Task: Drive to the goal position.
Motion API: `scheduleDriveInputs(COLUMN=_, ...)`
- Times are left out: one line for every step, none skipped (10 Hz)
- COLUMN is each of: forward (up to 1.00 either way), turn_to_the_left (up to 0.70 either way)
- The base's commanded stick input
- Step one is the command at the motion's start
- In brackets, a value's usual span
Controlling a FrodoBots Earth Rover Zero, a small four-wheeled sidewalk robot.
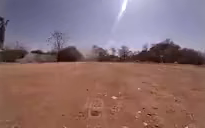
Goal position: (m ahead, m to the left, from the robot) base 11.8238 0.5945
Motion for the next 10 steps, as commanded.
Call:
scheduleDriveInputs(forward=1.0, turn_to_the_left=0.0)
scheduleDriveInputs(forward=1.0, turn_to_the_left=0.0)
scheduleDriveInputs(forward=1.0, turn_to_the_left=0.0)
scheduleDriveInputs(forward=1.0, turn_to_the_left=0.0)
scheduleDriveInputs(forward=1.0, turn_to_the_left=0.0)
scheduleDriveInputs(forward=1.0, turn_to_the_left=0.0)
scheduleDriveInputs(forward=1.0, turn_to_the_left=0.0)
scheduleDriveInputs(forward=1.0, turn_to_the_left=0.0)
scheduleDriveInputs(forward=1.0, turn_to_the_left=0.0)
scheduleDriveInputs(forward=1.0, turn_to_the_left=0.0)
